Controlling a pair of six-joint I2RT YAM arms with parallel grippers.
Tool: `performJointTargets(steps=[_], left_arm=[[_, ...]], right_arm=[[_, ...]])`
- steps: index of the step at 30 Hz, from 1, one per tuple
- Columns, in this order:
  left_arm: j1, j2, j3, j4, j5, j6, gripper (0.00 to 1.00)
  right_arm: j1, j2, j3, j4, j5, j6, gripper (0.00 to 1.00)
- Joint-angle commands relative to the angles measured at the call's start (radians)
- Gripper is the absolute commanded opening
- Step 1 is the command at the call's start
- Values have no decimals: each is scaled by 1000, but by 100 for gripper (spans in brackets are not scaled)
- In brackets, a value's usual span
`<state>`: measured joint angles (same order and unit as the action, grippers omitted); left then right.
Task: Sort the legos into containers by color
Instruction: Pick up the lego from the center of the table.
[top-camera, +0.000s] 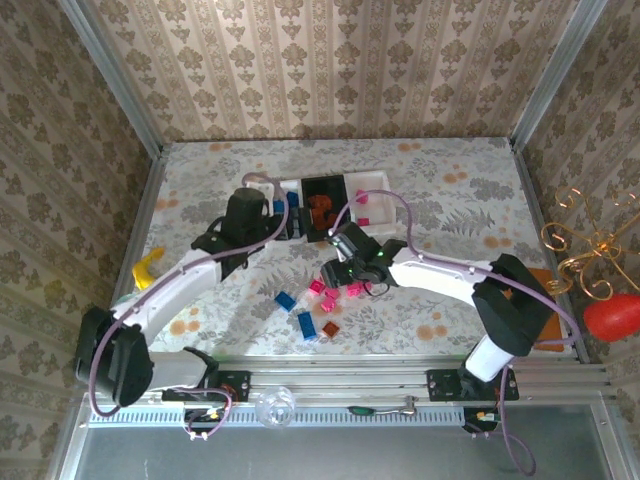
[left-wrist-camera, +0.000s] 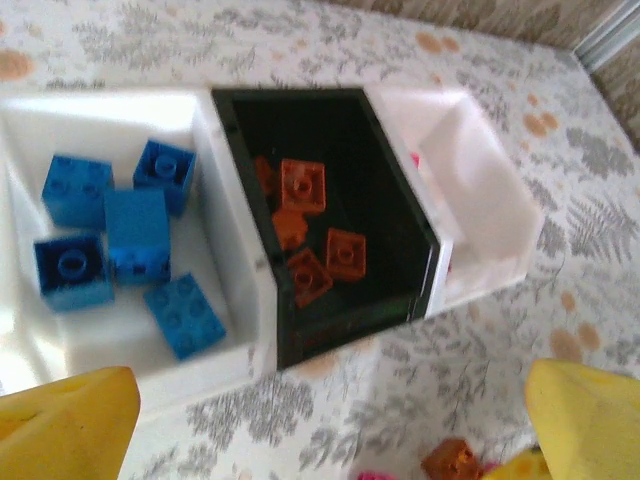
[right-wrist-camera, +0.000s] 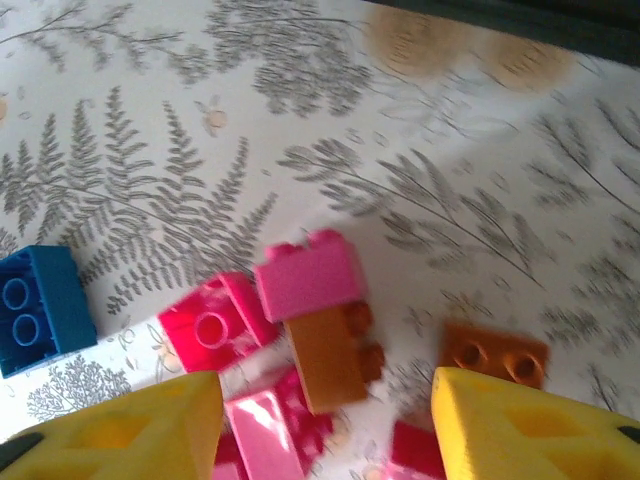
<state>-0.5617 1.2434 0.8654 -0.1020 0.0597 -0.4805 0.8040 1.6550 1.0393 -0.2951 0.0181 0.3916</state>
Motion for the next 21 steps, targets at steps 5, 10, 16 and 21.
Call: performJointTargets(steps=[5,10,16,21], left_arm=[[-1,-153,-110,-62,-36,-31,100],[-1,-180,-136,-80,-41,-33,100],[0,-189,-152,-80,-41,-35,100],[0,-186,-154,-80,-41,-32,100]], right_arm=[[22,101,79,-60,28,-75,44],[27,148,99,-87,56,-89,42],[27,160,84,-82,71,-84,38],[28,185,89,-82,69,-87,40]])
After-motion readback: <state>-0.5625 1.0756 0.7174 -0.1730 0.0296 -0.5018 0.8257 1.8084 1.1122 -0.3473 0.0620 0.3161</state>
